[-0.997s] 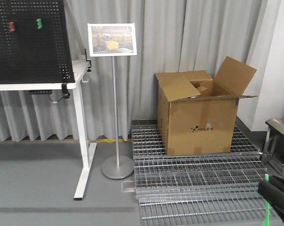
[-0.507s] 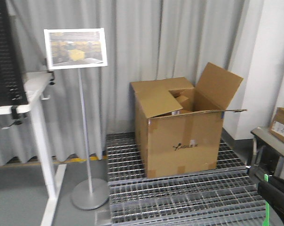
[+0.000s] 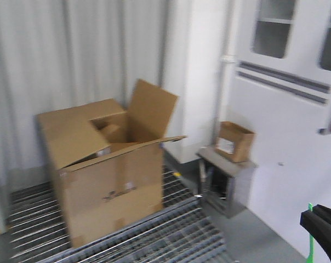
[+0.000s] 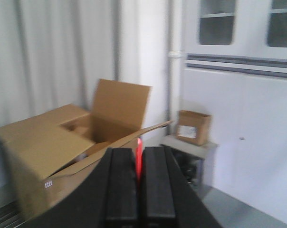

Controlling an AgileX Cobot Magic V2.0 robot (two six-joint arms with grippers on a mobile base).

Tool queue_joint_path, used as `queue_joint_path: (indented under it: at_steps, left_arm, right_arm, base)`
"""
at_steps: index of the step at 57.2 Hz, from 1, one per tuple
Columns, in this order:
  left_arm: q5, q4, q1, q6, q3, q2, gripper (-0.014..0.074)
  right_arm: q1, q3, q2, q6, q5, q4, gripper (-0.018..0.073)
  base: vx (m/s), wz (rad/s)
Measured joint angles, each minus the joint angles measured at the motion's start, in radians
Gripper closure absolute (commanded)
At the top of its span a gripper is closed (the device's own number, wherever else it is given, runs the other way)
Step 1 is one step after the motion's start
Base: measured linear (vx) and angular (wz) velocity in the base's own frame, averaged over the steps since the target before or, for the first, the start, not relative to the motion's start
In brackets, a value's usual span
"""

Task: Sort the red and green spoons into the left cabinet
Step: 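Drive toward the open white cabinet with the blue tray, then approach the blue tray on the cabinet shelf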

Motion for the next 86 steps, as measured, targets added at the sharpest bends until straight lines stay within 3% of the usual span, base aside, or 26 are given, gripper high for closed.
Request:
queue_joint_path:
  at_steps: [49,86]
  left_arm:
    - [0.001,0.0,0.0,0.0,0.0,0.0,0.0603]
    - [0.001,0.0,0.0,0.0,0.0,0.0,0.0603]
  right_arm:
    - [0.0,0.0,0.0,0.0,0.0,0.0,0.0565]
    - [0.0,0.0,0.0,0.0,0.0,0.0,0.0565]
  base:
    - [0.3,-0.78]
    - [0.34,-0.32]
